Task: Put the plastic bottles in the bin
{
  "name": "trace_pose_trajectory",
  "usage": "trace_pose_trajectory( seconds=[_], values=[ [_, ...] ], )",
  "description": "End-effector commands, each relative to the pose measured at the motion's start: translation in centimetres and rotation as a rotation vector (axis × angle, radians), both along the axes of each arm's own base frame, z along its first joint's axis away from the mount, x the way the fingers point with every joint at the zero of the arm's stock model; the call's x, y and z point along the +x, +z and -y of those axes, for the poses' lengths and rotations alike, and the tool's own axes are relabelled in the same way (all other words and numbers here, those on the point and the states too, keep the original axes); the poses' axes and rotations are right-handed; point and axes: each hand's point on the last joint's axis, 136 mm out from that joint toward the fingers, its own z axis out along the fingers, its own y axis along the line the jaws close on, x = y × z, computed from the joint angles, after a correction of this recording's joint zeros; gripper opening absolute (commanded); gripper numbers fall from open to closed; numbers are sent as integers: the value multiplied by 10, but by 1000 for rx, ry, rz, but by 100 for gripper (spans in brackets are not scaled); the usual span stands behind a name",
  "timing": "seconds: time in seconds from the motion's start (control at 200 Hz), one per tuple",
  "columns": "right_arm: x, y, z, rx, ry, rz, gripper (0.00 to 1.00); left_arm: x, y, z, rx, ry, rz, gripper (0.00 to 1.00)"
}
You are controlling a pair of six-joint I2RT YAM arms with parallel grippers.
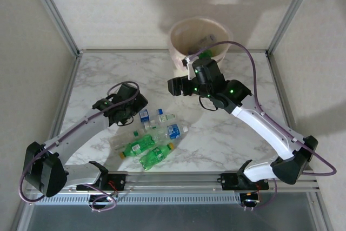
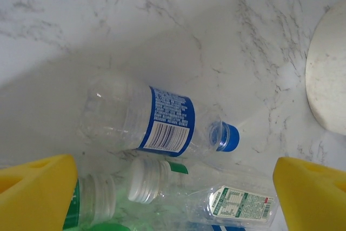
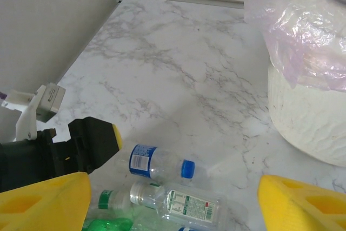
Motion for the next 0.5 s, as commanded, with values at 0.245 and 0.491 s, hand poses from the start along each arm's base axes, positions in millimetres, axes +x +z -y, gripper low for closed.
trace_pose_trajectory(
  seconds=[0.245, 0.491],
  values=[
    [-2, 20, 11, 58, -66, 35, 81, 9, -30, -2, -99, 209, -109, 93],
    [-6, 23, 26, 78, -121, 40, 81, 16, -52, 10, -117, 215, -174, 93]
  ],
)
